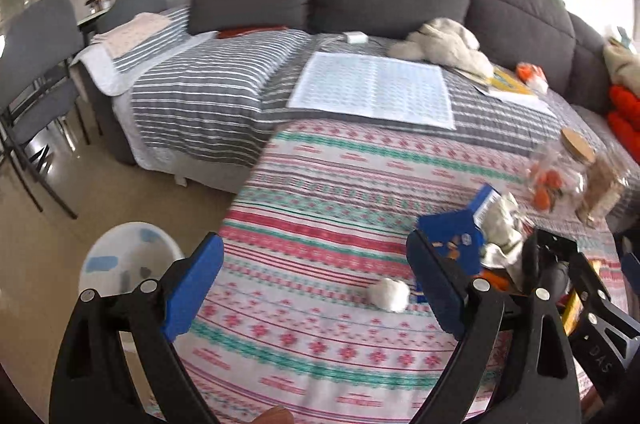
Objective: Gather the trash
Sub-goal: 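Return both tools to the table and grasp the yellow snack bag with the right tool, then grasp the white tissue ball with the left tool while the right tool holds the yellow bag, then carry tissue and yellow bag over the white bucket and release both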
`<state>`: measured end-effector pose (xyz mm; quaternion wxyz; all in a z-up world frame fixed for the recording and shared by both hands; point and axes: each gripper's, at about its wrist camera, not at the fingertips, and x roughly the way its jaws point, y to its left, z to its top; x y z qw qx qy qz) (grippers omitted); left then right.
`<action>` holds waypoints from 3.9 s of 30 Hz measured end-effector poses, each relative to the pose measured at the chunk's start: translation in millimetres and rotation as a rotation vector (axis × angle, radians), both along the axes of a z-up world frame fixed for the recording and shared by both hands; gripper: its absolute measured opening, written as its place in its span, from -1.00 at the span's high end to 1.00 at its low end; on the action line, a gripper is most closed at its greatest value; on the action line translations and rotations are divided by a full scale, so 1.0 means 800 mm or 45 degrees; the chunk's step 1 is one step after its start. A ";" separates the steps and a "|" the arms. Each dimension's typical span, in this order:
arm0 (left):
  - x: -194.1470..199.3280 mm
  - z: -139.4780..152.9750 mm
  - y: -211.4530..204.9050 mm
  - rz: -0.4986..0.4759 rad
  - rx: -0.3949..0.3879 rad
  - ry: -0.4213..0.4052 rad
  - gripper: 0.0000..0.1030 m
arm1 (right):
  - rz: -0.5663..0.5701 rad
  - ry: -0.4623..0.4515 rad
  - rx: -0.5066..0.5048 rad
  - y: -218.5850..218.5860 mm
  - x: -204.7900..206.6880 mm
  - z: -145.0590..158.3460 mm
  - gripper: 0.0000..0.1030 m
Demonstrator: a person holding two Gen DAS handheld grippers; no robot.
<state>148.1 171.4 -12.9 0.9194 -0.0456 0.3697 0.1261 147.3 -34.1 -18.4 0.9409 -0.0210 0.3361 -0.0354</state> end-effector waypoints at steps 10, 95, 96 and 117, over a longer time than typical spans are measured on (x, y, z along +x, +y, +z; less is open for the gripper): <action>0.012 -0.016 -0.054 -0.095 -0.005 0.025 -0.74 | 0.015 0.157 -0.058 -0.080 -0.003 -0.039 -0.87; -0.030 0.026 0.037 -0.062 -0.099 -0.159 0.48 | 0.276 -0.145 0.145 0.044 -0.035 0.027 0.22; -0.034 0.028 0.043 -0.054 -0.092 -0.165 0.48 | 0.288 -0.145 0.145 0.054 -0.036 0.029 0.22; -0.095 0.037 0.227 0.237 -0.138 -0.157 0.46 | 0.530 -0.135 0.189 0.241 -0.049 0.047 0.20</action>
